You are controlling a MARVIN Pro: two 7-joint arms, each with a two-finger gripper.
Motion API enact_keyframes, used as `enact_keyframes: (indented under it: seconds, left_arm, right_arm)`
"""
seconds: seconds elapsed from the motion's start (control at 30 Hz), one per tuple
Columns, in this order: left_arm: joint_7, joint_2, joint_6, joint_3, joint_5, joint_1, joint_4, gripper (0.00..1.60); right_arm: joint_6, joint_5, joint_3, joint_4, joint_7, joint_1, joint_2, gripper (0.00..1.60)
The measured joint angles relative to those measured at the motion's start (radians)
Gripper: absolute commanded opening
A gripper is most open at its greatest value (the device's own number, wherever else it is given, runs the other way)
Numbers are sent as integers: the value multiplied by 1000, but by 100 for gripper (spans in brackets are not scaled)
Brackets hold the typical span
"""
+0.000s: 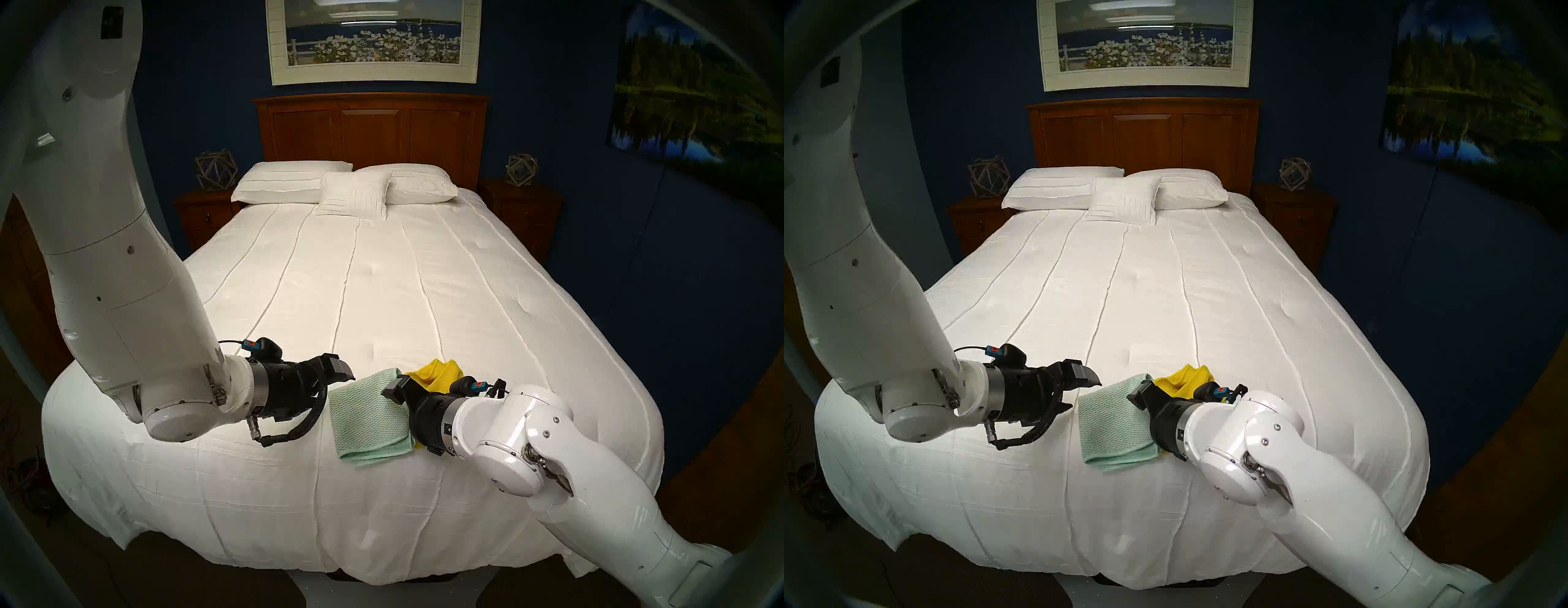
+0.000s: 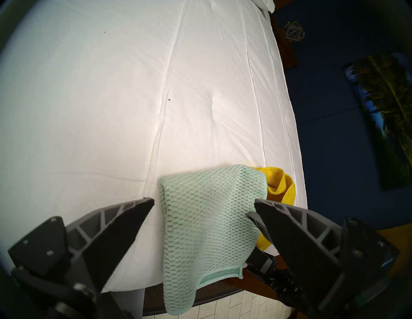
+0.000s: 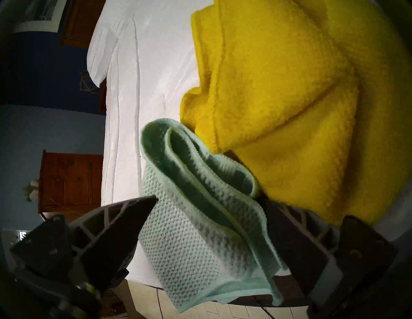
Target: Fold the hand towels twice and stack them up
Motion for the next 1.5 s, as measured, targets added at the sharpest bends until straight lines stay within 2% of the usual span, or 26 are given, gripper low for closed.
enact_keyframes:
  seconds: [0.07, 0.1, 0.13, 0.27, 0.33, 0.4, 0.43, 0.67, 0.93, 1.1, 1.3, 1.5]
  left_arm:
    - [0, 0, 0, 0, 0, 0, 0, 160]
    - [0, 0, 0, 0, 0, 0, 0, 160]
    - [0, 0, 0, 0, 0, 0, 0, 160]
    - [0, 1, 0, 0, 1, 0, 0, 160]
    - [0, 1, 0, 0, 1, 0, 0, 160]
    - [0, 1, -1, 0, 1, 0, 0, 160]
    - [0, 1, -1, 0, 2, 0, 0, 160]
    - [1, 2, -1, -1, 2, 0, 0, 160]
    - [1, 3, -1, -1, 3, 0, 0, 160]
    - [1, 3, -1, -1, 3, 0, 0, 160]
    - [1, 4, -2, -1, 3, 0, 0, 160]
    - [1, 4, -2, -2, 4, 0, 0, 160]
  right_arm:
    - [-1, -3, -4, 4, 1, 4, -4, 67]
    - [-1, -4, -5, 4, 1, 6, -5, 53]
    - [-1, -4, -6, 4, 1, 7, -6, 47]
    - [8, 4, -4, -3, 1, 11, -4, 48]
    - [16, 13, 0, -8, 0, 12, -1, 29]
    - [24, 22, 7, -16, -1, 12, 5, 24]
    - [29, 28, 11, -21, -3, 13, 10, 0]
    - [42, 35, 23, -31, -7, 18, 25, 0]
    - [65, -17, 11, -32, 1, 35, 44, 0]
    - [76, -18, 47, -62, 3, 44, 64, 0]
    - [90, 20, 104, -133, -11, 43, 97, 0]
    - [93, 54, 154, -195, -45, 2, 146, 0]
